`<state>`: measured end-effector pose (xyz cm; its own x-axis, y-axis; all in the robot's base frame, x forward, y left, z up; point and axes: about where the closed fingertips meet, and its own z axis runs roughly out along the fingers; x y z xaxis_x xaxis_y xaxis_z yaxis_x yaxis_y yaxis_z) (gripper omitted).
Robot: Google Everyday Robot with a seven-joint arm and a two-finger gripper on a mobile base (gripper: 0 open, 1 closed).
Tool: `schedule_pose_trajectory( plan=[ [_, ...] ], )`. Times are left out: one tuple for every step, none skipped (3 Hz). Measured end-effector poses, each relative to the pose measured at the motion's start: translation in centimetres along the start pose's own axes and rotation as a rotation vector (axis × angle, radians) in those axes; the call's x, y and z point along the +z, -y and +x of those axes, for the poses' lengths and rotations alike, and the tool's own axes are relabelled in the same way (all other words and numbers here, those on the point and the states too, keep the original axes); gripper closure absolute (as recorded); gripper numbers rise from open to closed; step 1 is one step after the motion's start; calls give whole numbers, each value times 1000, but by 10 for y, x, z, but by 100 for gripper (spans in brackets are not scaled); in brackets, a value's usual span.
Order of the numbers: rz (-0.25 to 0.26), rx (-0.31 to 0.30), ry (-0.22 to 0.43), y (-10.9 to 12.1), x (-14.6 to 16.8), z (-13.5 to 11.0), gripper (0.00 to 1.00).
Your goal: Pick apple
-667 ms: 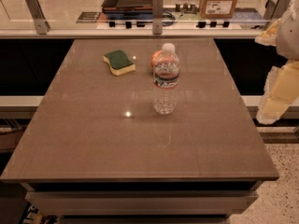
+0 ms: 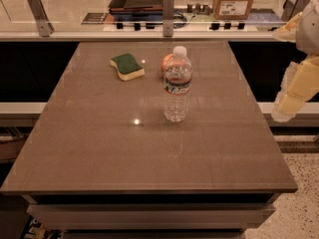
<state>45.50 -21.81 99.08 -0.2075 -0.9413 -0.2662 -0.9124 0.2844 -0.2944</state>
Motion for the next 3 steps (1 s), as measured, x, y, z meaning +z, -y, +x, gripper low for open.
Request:
schedule_pose_trajectory(
  plan=[
    [14,17,102,25,8,1,0],
    [22,33,218,49,24,-4,0],
    [49,60,343,65,46,-11,0]
  ],
)
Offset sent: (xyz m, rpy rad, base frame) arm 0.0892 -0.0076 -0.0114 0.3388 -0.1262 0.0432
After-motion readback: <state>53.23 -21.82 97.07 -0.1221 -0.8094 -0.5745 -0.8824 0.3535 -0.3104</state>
